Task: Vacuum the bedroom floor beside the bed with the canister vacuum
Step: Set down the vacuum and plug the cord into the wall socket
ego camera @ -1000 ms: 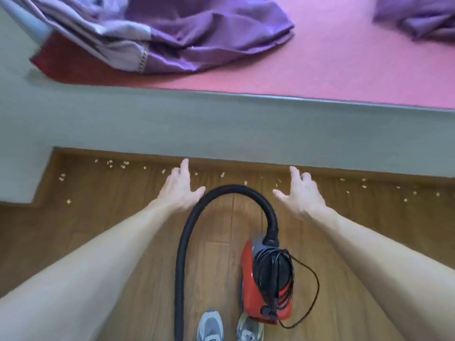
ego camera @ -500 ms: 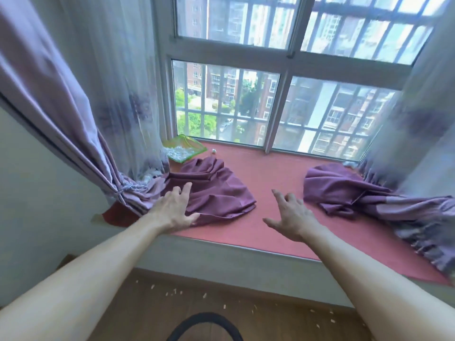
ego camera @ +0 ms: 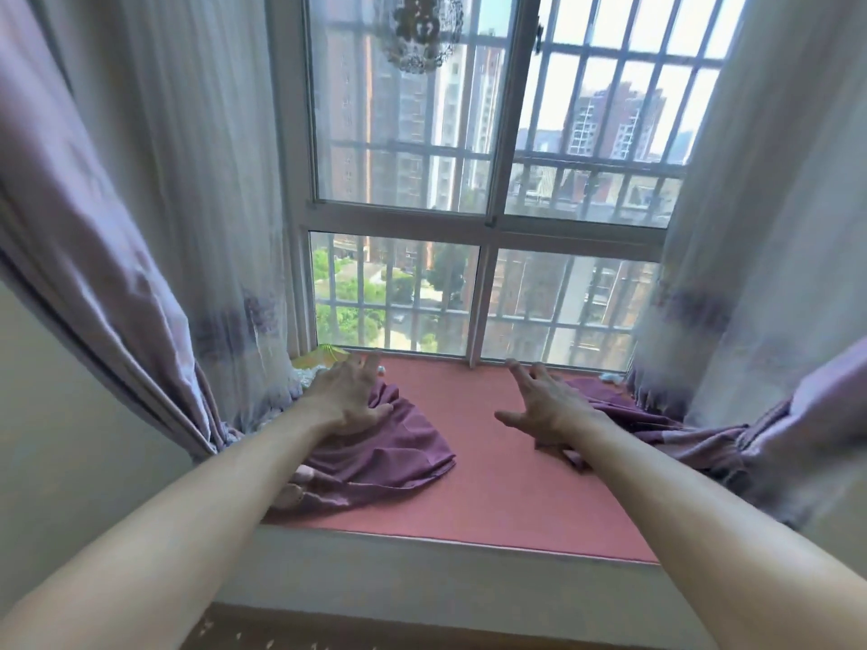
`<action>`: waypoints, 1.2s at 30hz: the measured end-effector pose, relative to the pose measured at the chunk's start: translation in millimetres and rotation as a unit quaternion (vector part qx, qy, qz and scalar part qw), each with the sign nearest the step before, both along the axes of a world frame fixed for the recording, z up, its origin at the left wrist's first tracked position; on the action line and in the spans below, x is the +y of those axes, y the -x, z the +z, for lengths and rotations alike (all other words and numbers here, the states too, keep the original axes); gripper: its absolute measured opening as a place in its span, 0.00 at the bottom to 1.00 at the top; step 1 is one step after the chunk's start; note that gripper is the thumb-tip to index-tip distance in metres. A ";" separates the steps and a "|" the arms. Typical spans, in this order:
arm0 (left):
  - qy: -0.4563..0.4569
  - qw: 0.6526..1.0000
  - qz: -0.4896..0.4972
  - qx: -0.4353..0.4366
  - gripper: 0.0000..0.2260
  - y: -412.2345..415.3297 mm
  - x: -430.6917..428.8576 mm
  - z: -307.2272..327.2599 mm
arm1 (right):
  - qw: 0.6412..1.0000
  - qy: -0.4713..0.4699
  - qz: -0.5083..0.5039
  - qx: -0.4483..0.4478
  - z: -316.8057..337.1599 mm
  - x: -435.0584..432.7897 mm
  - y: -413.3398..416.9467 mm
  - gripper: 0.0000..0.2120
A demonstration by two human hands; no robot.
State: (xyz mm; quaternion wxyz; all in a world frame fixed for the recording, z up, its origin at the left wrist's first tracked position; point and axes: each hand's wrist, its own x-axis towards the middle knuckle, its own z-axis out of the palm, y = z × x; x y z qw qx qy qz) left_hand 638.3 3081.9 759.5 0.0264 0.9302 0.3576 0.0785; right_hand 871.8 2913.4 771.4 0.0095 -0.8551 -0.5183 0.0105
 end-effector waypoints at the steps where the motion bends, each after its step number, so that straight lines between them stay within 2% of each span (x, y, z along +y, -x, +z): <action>1: -0.006 1.000 -0.004 0.003 0.34 -1.0 -2.5 3.3 | 1.000 0.000 0.000 0.002 3.0 -2.4 0.9 0.41; 12: -0.029 0.998 -0.032 0.034 0.40 -31.7 -16.2 39.5 | 0.999 -0.012 -0.039 0.008 25.2 -39.0 -12.6 0.41; 19: -0.038 0.993 -0.105 0.028 0.42 -79.6 -20.4 36.4 | 0.994 -0.007 -0.104 0.021 26.4 -64.2 -35.5 0.41; 23: -0.049 0.987 -0.150 0.036 0.40 -101.7 -12.5 24.9 | 0.989 -0.003 -0.141 0.035 17.0 -68.7 -35.6 0.39; 30: -0.054 0.964 -0.258 0.023 0.40 -125.4 23.0 -1.2 | 0.969 0.035 -0.242 0.025 -10.0 -56.6 -9.8 0.42; 36: -0.088 0.932 -0.350 0.035 0.40 -130.5 52.8 -5.6 | 0.944 0.047 -0.327 0.024 -14.5 -44.7 35.0 0.42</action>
